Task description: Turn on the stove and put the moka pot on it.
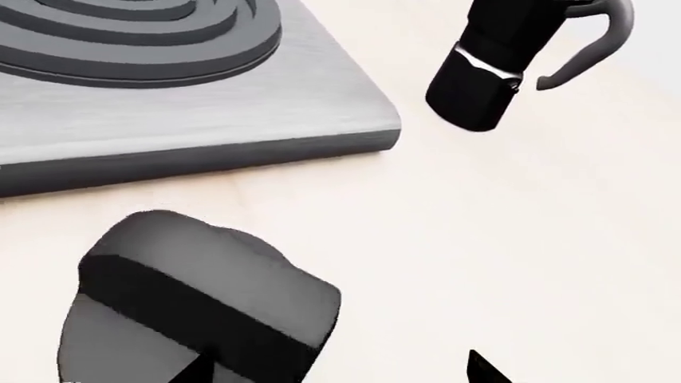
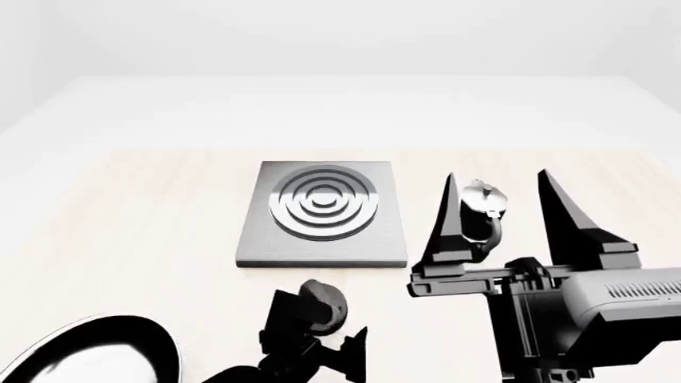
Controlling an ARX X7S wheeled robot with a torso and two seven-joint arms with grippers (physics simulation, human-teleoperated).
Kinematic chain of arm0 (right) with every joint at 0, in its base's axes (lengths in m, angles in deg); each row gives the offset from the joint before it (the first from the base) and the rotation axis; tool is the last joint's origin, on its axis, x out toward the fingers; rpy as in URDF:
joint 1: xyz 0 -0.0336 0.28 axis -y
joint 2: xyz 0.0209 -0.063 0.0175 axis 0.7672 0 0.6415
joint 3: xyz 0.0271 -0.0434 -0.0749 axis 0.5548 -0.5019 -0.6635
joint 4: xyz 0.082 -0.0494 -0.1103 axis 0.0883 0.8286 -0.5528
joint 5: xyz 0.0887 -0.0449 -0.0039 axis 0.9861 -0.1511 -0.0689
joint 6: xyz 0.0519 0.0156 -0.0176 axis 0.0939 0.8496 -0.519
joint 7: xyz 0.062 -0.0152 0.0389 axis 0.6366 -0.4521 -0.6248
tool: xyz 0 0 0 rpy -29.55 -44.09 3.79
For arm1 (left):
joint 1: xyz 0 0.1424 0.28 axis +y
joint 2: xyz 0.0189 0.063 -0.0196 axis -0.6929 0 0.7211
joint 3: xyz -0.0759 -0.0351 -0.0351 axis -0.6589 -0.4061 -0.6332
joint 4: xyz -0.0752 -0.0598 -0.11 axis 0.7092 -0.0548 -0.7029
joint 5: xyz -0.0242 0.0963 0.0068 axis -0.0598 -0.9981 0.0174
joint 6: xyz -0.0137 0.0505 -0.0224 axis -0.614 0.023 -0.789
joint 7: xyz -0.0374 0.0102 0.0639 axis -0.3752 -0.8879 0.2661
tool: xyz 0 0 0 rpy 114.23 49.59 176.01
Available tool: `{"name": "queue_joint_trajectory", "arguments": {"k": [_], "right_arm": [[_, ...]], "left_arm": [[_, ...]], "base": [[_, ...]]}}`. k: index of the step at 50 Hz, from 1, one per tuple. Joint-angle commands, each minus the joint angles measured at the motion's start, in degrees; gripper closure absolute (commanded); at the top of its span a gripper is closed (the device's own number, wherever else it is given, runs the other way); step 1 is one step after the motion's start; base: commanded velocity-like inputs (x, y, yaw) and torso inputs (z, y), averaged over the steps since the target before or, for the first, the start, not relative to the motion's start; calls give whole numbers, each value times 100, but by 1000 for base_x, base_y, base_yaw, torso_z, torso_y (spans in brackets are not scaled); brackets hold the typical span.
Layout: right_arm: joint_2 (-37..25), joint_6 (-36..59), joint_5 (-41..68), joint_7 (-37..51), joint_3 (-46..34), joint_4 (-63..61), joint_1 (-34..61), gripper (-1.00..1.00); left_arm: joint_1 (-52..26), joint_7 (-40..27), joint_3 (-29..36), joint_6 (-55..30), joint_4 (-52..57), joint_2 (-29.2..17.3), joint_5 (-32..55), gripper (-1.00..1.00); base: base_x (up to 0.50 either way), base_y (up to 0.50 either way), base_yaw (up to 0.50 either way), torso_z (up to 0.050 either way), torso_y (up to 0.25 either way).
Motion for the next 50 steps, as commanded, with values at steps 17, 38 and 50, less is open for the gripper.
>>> {"name": "queue_joint_trajectory", "arguments": {"k": [17, 38, 50], "right_arm": [[-50, -129, 19, 24, -42, 87, -64, -100], [-41, -444, -111, -16, -172, 309, -196, -100], [-112, -386, -43, 19, -64, 343, -122, -100]], "left_arm": [[-140, -757, 231, -475, 2246, -319, 297, -100], [-480, -2279, -748, -125, 4133, -1537, -772, -100], [32, -2890, -1163, 444, 5160, -2151, -1591, -100]], "base": [[0, 0, 0, 0, 0], [0, 0, 0, 0, 0], [0, 0, 0, 0, 0]]}}
